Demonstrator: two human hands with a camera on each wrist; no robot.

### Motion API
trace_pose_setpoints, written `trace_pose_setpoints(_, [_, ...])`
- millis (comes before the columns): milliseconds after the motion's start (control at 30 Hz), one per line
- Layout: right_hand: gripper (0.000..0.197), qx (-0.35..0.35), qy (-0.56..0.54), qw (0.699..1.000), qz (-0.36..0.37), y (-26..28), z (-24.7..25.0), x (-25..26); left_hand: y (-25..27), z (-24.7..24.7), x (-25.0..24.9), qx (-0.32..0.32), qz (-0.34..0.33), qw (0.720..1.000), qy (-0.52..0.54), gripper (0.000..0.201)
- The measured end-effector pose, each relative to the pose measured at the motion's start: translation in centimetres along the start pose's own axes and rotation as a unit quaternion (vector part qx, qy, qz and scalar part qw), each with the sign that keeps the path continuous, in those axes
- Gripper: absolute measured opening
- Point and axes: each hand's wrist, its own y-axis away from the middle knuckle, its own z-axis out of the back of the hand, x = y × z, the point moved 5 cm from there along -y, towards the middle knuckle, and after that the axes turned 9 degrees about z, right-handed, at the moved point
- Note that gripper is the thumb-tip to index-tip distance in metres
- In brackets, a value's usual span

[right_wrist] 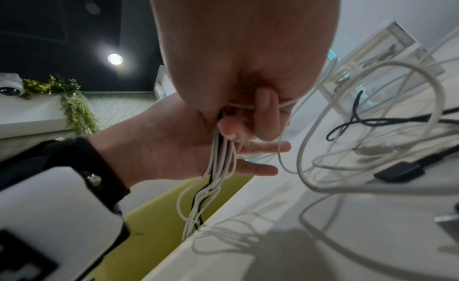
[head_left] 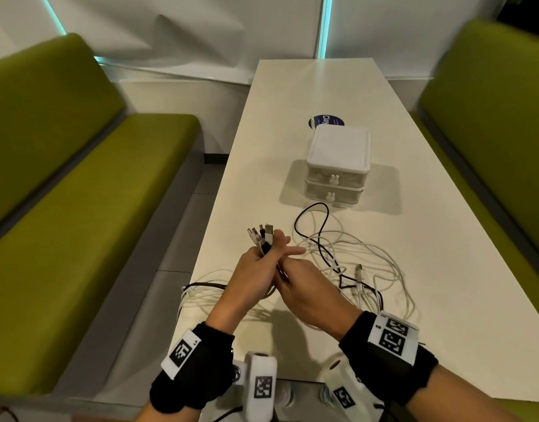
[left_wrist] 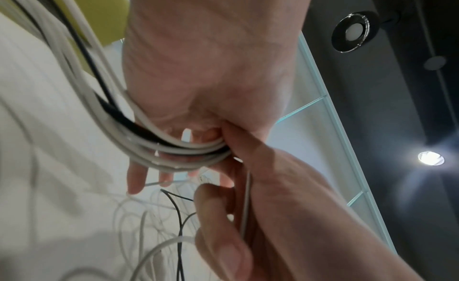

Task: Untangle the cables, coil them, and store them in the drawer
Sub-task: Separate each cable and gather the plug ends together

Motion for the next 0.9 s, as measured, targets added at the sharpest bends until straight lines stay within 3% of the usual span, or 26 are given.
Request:
trace_pose_setpoints(133, [0.031,-0.021,0.074,0.997,0.020,-0.2,1.0,0.2,-0.4,0.1,0.1,-0.024,-0.006,0.996,0.083,0.048])
trace_pose_setpoints(267, [0.041,0.000,0.163,0.986,-0.019,1.4,2.0,-1.8,-1.1,3.2,-1.1,-0.053,-0.044,0.977,0.204,0.075])
trace_pose_setpoints(333, [0.037,-0.012,0.160,0.986,-0.033,2.2,2.8,-2.9,-1.1,4.8,-1.8,-0.063,-0.057,0.961,0.262,0.072])
trace_pose_setpoints(600, [0.043,-0.059,0.159,0.985,-0.021,2.0,3.7,-3.4,0.3,5.6,-1.9,-0.003,-0.091,0.917,0.389,0.069])
trace_pose_setpoints(733, [0.041,-0.068,0.189,0.980,0.004,2.1,3.7,-3.2,0.3,6.1,-2.2,-0.072,-0.115,0.955,0.266,0.062])
trace_pose_setpoints(833, [0.037,-0.050,0.178,0.983,-0.013,1.6,3.3,-3.5,-0.3,4.3,-1.4,-0.098,-0.113,0.988,0.031,0.053])
trace_pose_setpoints(900, [0.030,-0.021,0.188,0.982,-0.017,1.4,2.9,-3.3,-0.4,2.3,-0.4,-0.075,-0.124,0.981,-0.128,0.050])
